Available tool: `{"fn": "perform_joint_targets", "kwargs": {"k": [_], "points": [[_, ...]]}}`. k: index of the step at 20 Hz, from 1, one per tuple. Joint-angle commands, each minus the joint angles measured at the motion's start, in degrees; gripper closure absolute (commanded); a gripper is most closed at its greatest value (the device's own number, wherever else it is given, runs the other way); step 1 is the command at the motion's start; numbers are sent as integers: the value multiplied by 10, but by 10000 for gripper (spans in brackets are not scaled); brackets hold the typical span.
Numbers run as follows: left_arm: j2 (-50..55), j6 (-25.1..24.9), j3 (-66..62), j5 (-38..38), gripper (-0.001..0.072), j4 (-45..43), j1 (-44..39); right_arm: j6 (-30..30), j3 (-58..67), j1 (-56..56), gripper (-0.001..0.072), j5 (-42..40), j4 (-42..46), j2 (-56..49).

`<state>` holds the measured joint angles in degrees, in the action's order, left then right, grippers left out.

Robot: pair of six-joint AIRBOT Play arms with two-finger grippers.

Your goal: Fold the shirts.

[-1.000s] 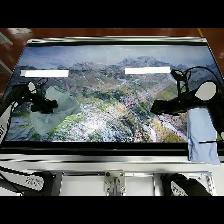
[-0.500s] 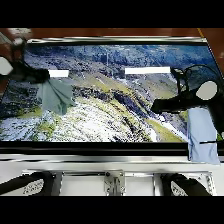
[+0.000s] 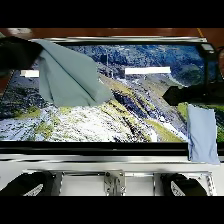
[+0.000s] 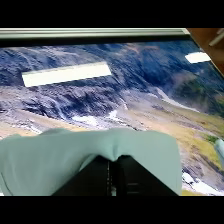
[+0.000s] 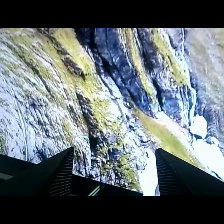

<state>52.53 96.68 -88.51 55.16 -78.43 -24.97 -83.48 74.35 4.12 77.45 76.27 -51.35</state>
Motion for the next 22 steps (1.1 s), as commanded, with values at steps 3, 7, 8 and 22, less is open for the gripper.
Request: {"fn": "perform_joint_targets", "kwargs": {"k": [3,7,8,22], "points": [[89,7,95,-11,676,34,-121,-15,15,0,104,77,47,44],[212,3,195,-100,676,181,-181,-21,-30,0,104,106,53,42],[245,-2,204,-127,675,217,-189,-21,-54,0,104,100,54,42],[150,-77,260,162,-13,202,160,-47,-180,-169,104,-51,126,-9]]}}
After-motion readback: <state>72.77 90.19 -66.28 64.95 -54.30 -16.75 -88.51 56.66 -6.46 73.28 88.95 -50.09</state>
